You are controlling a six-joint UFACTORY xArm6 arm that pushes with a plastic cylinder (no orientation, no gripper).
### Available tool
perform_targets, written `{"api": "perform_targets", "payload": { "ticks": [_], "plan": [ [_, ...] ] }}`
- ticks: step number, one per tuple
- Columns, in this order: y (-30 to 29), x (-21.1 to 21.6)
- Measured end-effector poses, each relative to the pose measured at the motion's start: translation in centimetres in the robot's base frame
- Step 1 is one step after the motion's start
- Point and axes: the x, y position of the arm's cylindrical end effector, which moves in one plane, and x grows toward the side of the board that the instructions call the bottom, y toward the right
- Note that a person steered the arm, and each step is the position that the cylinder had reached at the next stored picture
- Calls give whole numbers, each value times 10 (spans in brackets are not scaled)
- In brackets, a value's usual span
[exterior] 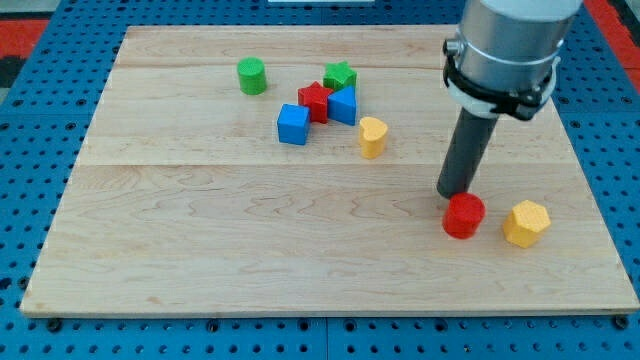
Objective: Place the blue triangle yellow heart horizontal with the red circle yellow hexagon
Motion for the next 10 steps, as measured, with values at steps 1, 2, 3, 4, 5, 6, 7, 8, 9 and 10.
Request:
{"api": "perform_targets", "payload": {
  "ticks": [1, 2, 3, 4, 5, 6, 7, 8, 9, 10],
  "plan": [
    [0, 2],
    [0, -74],
    [-42, -133],
    [-98, -101],
    [-99, -42],
    [-99, 15],
    [-109, 20],
    [-155, -20],
    [-74, -92],
    [-59, -177]
  ]
}}
